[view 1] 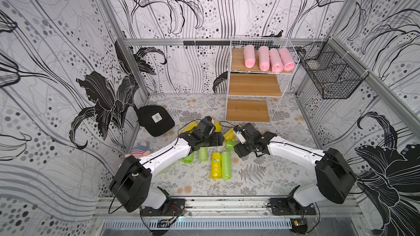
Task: Sort the rolls of trash bags by color and place them on the shelf
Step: Pick up the roll of trash bags from the center of the board.
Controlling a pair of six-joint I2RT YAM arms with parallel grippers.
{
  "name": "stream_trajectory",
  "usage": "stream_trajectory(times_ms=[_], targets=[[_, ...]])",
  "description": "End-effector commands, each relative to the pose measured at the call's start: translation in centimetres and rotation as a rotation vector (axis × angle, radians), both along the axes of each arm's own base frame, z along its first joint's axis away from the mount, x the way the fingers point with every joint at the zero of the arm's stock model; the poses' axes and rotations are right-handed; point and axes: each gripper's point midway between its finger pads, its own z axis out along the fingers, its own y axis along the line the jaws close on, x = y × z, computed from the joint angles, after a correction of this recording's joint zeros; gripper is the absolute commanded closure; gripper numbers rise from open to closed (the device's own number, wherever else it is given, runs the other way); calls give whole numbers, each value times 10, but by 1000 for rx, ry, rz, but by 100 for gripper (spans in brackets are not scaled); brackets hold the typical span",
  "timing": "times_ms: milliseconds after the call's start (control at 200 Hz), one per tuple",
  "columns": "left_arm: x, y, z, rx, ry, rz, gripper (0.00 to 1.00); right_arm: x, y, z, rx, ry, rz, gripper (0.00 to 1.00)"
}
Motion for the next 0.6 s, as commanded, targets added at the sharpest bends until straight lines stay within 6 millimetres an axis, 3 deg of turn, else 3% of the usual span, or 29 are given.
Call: stream_trajectory(times_ms=[0,235,375,596], targets=[[5,25,4,-4,-28,87,23,-3,-8,-1,-128,-57,220,14],[8,47,19,-28,-63,134,23,-11,-4,-14,-63,-21,470,15],[9,51,20,-29,-63,138,23,4,-18,-33,-137,7,483,17],[10,44,14,-48,-42,120,23,16,-17,-49,-165,3,528,22]])
